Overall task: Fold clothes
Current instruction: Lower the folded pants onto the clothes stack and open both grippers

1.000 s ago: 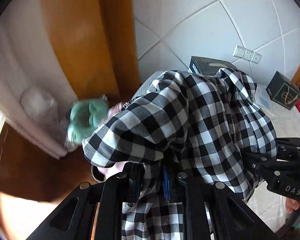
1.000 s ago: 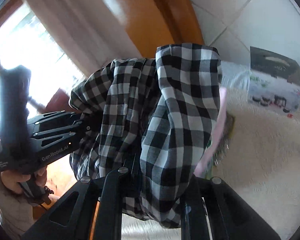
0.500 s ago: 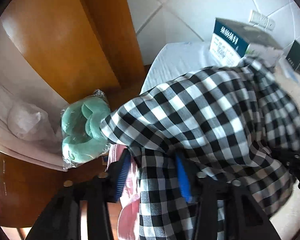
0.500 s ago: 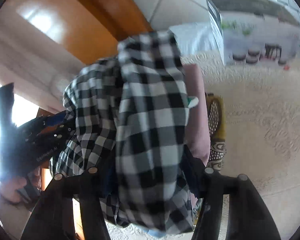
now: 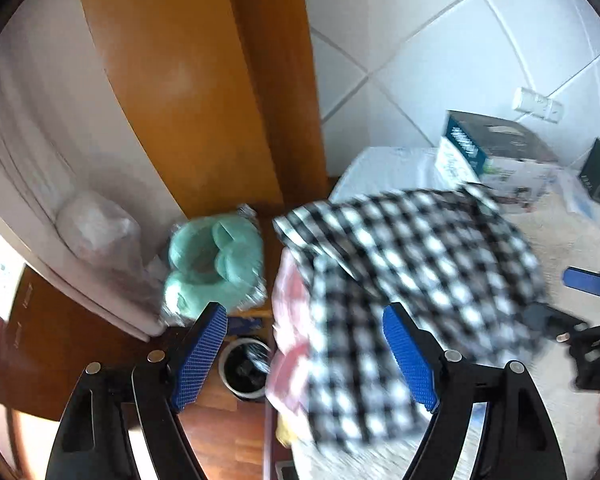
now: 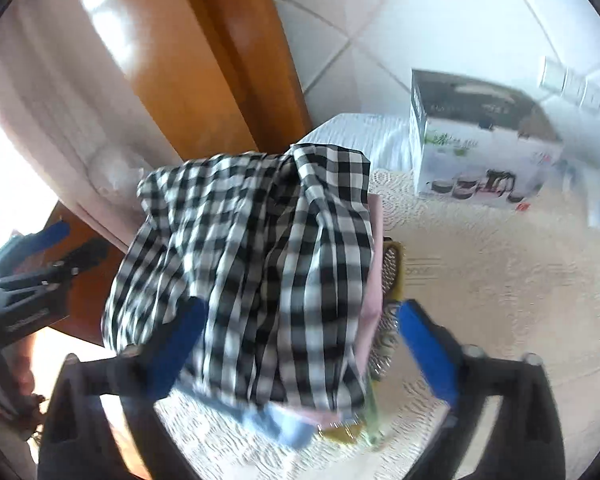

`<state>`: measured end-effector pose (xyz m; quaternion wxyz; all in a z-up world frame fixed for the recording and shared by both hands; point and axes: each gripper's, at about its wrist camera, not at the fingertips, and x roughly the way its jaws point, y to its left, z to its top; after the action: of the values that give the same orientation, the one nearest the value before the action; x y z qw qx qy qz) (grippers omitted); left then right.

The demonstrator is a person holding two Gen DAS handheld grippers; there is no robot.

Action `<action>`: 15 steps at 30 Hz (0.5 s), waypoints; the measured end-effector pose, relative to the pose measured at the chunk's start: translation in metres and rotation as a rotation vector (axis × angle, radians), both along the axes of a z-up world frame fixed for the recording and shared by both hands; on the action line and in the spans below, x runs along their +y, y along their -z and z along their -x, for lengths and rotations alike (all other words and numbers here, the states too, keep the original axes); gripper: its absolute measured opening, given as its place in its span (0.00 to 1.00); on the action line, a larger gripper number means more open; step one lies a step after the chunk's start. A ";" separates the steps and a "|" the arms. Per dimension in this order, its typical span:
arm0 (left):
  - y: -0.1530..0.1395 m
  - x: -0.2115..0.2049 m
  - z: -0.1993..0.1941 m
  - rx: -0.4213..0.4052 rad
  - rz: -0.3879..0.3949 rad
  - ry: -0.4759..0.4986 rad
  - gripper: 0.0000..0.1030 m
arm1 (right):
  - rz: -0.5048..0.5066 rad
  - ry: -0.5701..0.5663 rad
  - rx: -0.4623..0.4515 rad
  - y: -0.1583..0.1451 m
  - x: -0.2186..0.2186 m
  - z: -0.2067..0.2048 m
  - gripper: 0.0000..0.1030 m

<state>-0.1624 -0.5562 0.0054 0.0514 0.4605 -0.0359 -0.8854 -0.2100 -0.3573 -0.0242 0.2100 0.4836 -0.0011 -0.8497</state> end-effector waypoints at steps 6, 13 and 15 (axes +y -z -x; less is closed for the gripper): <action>-0.003 0.027 -0.044 0.016 -0.138 0.044 0.79 | -0.067 -0.020 0.065 -0.009 0.000 -0.041 0.99; 0.012 0.035 -0.057 -0.018 -0.342 0.079 0.79 | -0.080 0.031 0.049 -0.001 0.006 -0.060 1.00; 0.016 0.040 -0.059 -0.030 -0.332 0.102 0.79 | -0.090 0.035 0.061 0.001 0.007 -0.062 1.00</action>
<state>-0.1031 -0.5166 -0.0108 -0.0707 0.4733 0.0867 -0.8738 -0.1482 -0.3506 -0.0250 0.1728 0.4663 0.0350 -0.8668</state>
